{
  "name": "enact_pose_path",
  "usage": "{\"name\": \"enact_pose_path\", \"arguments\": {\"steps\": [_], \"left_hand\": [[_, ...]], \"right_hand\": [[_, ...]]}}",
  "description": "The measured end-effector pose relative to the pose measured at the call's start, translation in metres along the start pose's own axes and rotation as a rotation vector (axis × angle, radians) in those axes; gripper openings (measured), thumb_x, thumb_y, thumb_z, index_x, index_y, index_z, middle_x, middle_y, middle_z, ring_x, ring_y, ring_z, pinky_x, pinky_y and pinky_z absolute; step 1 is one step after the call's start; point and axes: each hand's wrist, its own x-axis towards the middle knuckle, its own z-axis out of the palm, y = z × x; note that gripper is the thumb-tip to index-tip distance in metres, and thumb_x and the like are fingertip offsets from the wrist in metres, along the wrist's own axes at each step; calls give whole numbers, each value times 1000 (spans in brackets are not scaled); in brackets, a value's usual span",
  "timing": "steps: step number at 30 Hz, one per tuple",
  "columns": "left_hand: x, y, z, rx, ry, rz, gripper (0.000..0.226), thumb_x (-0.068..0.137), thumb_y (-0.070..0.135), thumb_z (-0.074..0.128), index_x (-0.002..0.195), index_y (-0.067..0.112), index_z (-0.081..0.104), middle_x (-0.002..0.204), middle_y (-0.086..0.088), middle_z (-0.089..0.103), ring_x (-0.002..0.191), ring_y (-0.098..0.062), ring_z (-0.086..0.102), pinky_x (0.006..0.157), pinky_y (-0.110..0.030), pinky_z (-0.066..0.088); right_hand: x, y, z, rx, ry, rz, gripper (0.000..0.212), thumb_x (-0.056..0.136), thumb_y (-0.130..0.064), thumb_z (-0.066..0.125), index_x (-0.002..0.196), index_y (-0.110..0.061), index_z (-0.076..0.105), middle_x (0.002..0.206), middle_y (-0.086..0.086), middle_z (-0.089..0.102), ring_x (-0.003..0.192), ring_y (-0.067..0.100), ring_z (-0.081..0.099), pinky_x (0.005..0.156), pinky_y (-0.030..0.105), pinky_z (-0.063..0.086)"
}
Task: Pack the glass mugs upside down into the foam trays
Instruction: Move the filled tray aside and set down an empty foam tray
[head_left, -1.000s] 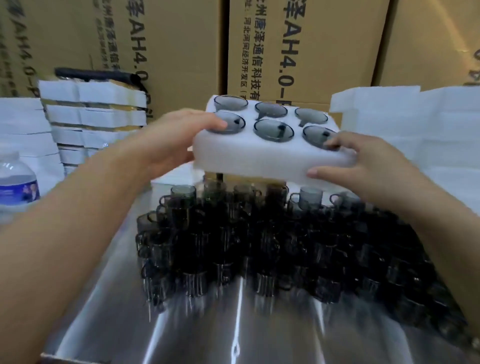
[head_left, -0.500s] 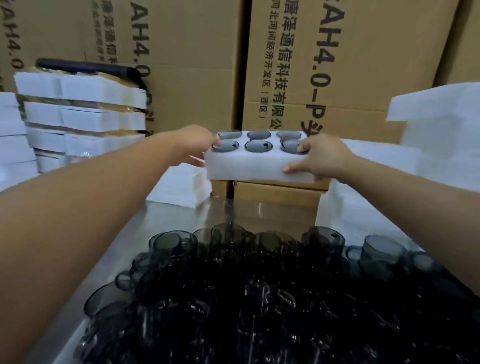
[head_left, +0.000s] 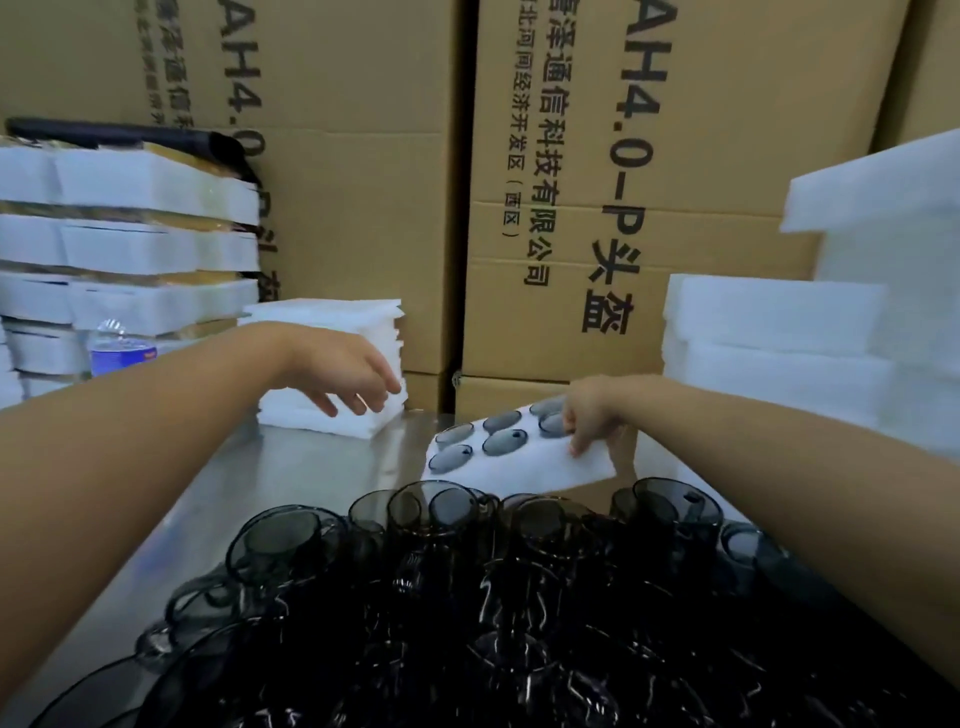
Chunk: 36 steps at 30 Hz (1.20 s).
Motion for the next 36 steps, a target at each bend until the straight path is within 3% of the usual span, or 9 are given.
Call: {"name": "enact_pose_path", "arguments": {"steps": [4,8,10,14,18,23,28,33,36], "left_hand": [[-15,18,-3,41,13,36,26,96,12,45,103,32,60,114,9,58,98,-6,61,73,-24,52],[-39,34,-9,117,81,125,43,92,-4,43,118,24,61,126,6,51,115,-15,52,82,-26,52],[-53,41,-10,79,116,163,43,91,-7,42,112,25,62,121,7,57,105,-11,58,76,-24,52],[-80,53,-4,-22,223,237,42,90,-7,38,94,24,66,102,3,68,84,-6,66,68,-25,49],[-99,51,12,-129,333,288,38,92,-1,44,86,25,71,87,7,73,72,-3,69,65,-22,51],[-108,40,21,-164,407,280,38,90,-2,47,78,24,72,73,13,73,65,-2,68,49,-5,41],[-115,62,15,-119,498,289,34,89,3,52,79,29,71,86,13,71,80,-2,63,61,-13,42],[-138,92,0,-369,614,365,46,91,19,60,135,21,49,126,2,59,106,-12,58,94,-31,46],[-169,107,-9,-573,598,383,67,89,39,62,146,28,29,122,5,53,105,-13,60,95,-38,49]], "right_hand": [[-30,0,-6,-39,29,-117,20,92,-17,60,109,-8,68,109,4,66,89,18,62,78,28,54],[-75,10,-42,-37,596,-229,24,91,-26,51,107,-22,68,111,1,67,102,21,60,85,33,49],[-92,36,-55,-9,795,-75,38,89,-35,49,124,-22,57,128,8,56,115,29,52,91,38,44],[-113,93,-44,-84,571,366,79,86,-59,52,148,-28,15,154,15,19,140,37,19,107,57,22],[-105,99,-58,10,639,299,77,83,-51,62,144,-24,24,143,17,37,132,38,30,103,59,34],[-98,90,-62,-56,529,384,75,83,-66,52,141,-22,34,146,18,25,137,37,14,107,58,25],[-123,81,-63,33,701,281,63,88,-53,55,137,-18,37,135,20,29,125,37,26,101,49,33],[-197,70,-69,146,892,42,61,78,-46,58,129,-14,47,122,13,43,112,30,41,90,37,39],[-262,68,-50,167,962,-139,57,73,-47,58,122,-18,52,109,0,41,109,21,42,85,30,34]]}}
